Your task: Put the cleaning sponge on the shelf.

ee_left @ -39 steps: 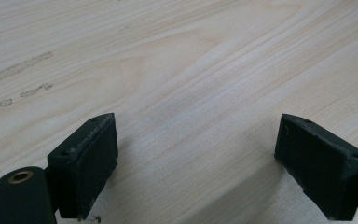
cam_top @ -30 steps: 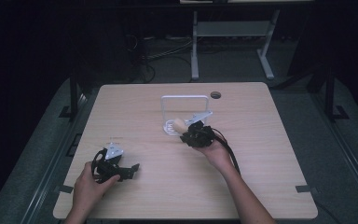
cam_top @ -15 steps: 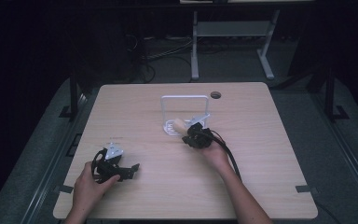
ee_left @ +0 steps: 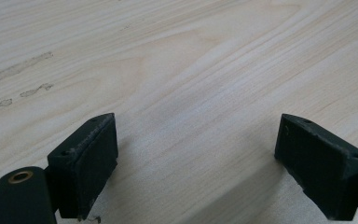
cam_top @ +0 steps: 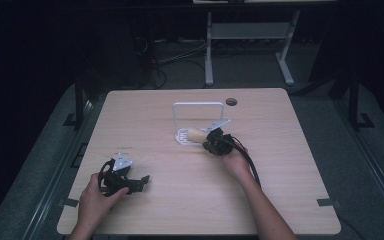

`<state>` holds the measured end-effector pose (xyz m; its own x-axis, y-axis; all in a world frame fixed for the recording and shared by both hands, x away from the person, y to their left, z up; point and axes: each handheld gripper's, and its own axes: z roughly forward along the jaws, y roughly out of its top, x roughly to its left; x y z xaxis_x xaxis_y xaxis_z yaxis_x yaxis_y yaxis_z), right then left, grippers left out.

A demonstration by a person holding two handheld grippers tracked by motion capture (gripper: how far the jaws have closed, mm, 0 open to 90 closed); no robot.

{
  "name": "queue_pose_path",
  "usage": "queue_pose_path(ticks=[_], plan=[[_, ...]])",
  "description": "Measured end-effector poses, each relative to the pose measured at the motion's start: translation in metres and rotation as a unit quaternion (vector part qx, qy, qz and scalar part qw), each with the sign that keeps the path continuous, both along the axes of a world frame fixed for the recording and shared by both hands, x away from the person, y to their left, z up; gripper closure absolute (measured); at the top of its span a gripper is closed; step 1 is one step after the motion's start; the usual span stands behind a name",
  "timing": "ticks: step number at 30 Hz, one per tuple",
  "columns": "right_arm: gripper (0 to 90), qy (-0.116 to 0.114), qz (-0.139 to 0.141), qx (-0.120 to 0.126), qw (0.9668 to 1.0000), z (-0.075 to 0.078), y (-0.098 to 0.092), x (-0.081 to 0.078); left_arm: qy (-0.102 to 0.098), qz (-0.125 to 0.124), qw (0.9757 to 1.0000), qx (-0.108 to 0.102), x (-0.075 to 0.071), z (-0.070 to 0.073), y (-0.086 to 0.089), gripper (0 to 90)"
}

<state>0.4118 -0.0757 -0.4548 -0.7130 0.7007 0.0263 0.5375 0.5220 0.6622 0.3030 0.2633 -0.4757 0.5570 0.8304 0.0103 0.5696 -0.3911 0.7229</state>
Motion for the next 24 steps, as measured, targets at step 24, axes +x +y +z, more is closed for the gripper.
queue_pose_path(ticks=[24], plan=[[83.7,-0.006,-0.012,0.003,0.9999,0.004,-0.015,0.004,0.000,0.000,1.0000,-0.001,0.000,0.000,0.000,12.6]])
